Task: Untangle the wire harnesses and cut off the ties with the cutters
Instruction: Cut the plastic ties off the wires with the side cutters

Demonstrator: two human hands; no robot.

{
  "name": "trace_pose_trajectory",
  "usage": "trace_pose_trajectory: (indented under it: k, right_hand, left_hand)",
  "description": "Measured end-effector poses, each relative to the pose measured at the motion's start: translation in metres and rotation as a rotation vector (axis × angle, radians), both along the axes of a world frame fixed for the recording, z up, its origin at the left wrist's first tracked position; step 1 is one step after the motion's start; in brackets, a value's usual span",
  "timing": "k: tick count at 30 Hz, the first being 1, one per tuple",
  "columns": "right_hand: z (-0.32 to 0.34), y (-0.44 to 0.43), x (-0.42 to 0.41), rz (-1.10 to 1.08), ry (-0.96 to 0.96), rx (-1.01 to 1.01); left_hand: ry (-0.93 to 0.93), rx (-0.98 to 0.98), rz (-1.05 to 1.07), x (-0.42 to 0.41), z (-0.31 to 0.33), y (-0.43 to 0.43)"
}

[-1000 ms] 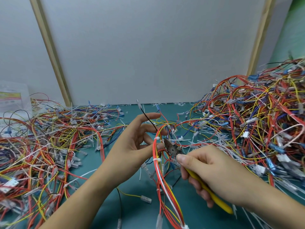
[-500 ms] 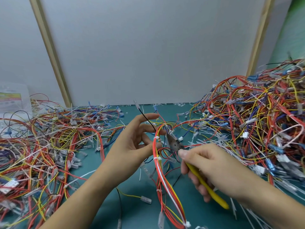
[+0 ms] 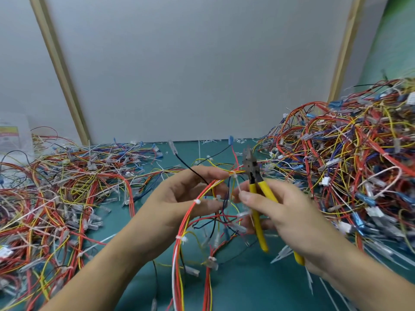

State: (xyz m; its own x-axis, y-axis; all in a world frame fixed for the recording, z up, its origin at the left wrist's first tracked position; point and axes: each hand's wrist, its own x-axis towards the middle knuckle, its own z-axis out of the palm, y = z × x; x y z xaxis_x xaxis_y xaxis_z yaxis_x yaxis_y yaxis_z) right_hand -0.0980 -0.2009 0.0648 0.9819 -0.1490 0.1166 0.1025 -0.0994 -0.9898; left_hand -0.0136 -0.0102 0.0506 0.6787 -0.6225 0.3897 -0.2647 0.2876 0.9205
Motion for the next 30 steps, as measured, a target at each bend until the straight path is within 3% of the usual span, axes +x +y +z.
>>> trace_pose_trajectory:
  k: [9, 13, 15, 17, 19, 23, 30]
  right_hand:
    - [0.002, -0.005, 0.001, 0.012, -0.102, -0.045]
    - [0.005, -0.005, 0.000, 0.040, -0.128, -0.003]
    - [0.006, -0.004, -0.001, 0.055, -0.125, -0.015]
    - [0.006, -0.004, -0.001, 0.081, -0.117, -0.026]
    - [0.006, -0.003, -0.002, 0.138, -0.107, -0.043]
    - [0.007, 0.000, -0.005, 0.228, -0.115, -0.136]
    - [0.004, -0.004, -0.002, 0.083, -0.174, -0.238]
  left_hand:
    - [0.066, -0.037, -0.114, 0.003, -0.002, 0.000]
    - [0.384, -0.190, -0.164, 0.000, 0.009, 0.001]
    - [0.484, -0.135, -0.086, -0.001, 0.015, -0.003]
    - [0.513, 0.050, 0.008, -0.003, 0.021, -0.010]
    - [0.471, 0.256, 0.013, -0.004, 0.024, -0.018]
    - [0.412, 0.392, -0.055, -0.007, 0.019, -0.024]
    - [0.145, 0.089, -0.022, -0.010, 0.007, -0.001]
